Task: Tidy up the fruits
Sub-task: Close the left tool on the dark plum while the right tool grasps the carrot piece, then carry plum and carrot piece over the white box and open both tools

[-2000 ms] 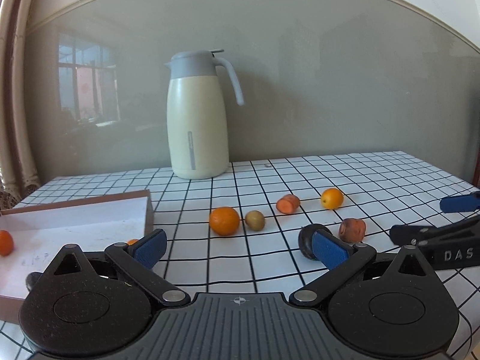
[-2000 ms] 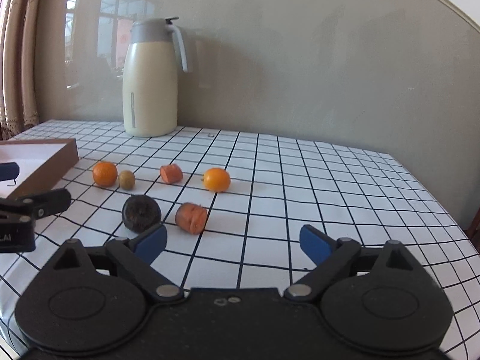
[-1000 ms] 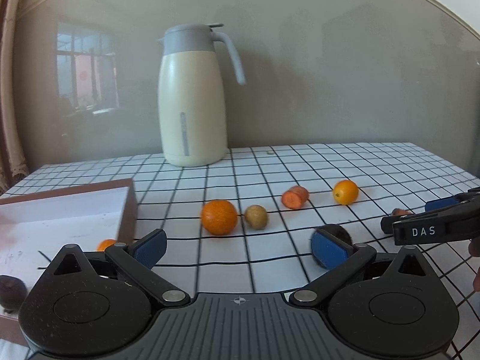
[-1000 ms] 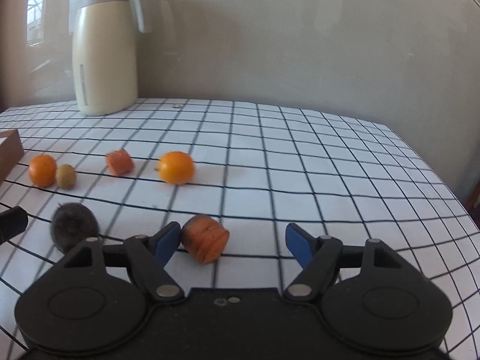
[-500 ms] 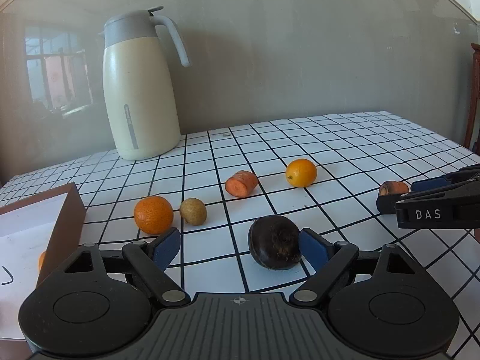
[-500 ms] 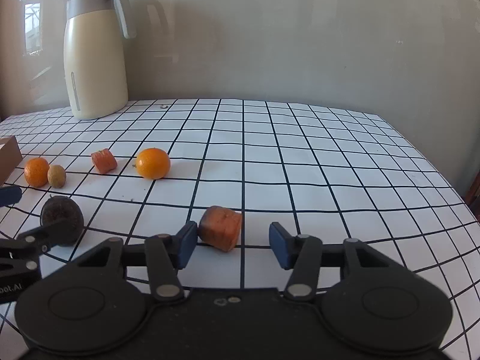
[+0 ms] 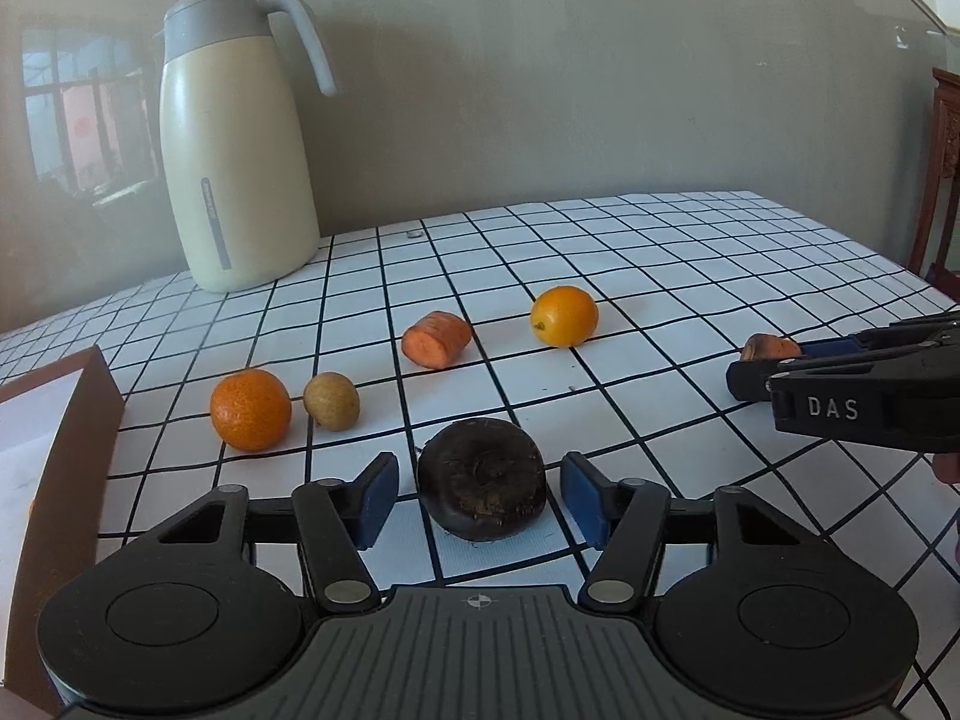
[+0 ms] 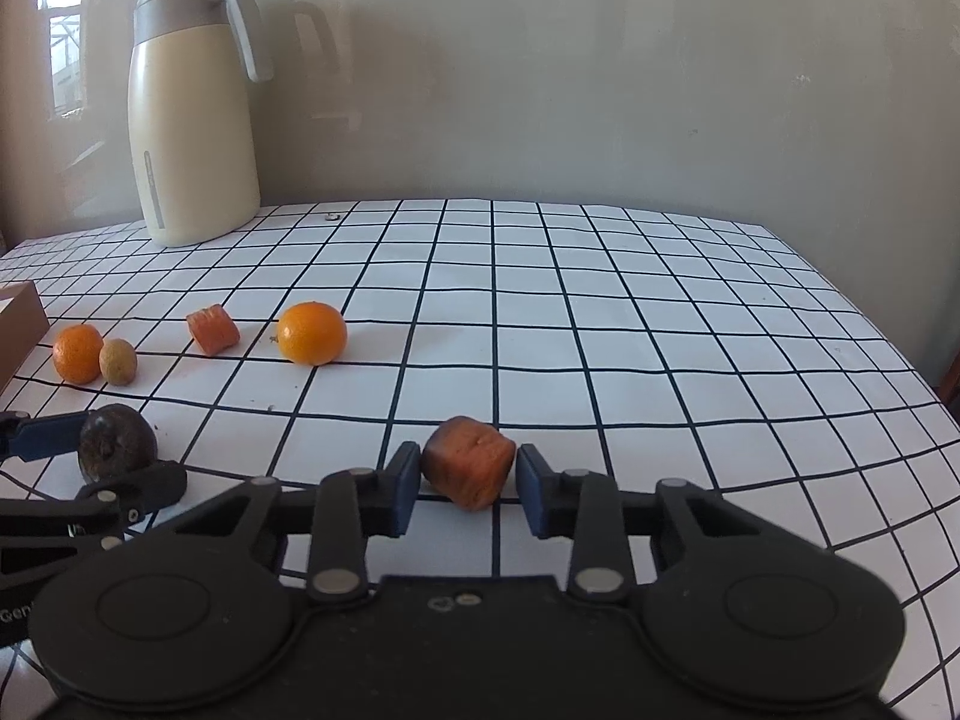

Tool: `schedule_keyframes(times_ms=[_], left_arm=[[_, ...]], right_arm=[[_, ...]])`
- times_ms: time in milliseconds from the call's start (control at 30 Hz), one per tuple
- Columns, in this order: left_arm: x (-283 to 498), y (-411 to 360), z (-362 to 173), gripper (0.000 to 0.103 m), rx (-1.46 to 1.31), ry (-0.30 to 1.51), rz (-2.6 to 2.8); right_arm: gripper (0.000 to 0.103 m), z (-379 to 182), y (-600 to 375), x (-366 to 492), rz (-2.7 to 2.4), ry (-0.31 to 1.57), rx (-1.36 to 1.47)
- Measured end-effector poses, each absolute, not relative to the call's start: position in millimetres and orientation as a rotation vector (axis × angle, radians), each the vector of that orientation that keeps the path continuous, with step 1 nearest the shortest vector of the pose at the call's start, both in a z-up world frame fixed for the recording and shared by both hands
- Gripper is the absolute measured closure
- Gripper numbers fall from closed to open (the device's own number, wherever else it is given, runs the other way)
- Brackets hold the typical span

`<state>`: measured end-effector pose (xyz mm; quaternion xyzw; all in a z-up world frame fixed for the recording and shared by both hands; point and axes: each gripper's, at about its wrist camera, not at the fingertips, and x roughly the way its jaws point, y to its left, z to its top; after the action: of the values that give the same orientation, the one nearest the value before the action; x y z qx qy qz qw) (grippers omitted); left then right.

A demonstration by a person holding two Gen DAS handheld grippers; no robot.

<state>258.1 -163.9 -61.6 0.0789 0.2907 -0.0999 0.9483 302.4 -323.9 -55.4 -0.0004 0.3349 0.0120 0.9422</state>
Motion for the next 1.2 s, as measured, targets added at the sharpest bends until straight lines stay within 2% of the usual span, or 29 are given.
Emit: schedule_keyframes(times_ms=[33, 67, 567, 1200], left_arm=[[257, -166, -61, 0.058, 0.16, 0.589, -0.216], [257, -167, -61, 0.061, 0.16, 0.587, -0.22], [237, -161, -45, 0.061, 0.153, 0.538, -0.224], [194, -99, 4, 0.061, 0.152, 0.417, -0.146]], right_arm=[[0.078, -55, -324, 303, 0.025, 0.685, 0.006], [0.078, -55, -324, 303, 0.026, 0.686, 0.012], [0.078, -38, -324, 283, 0.015, 0.629, -0.008], [0.078, 7, -275, 255, 0.116, 0.517, -0.069]])
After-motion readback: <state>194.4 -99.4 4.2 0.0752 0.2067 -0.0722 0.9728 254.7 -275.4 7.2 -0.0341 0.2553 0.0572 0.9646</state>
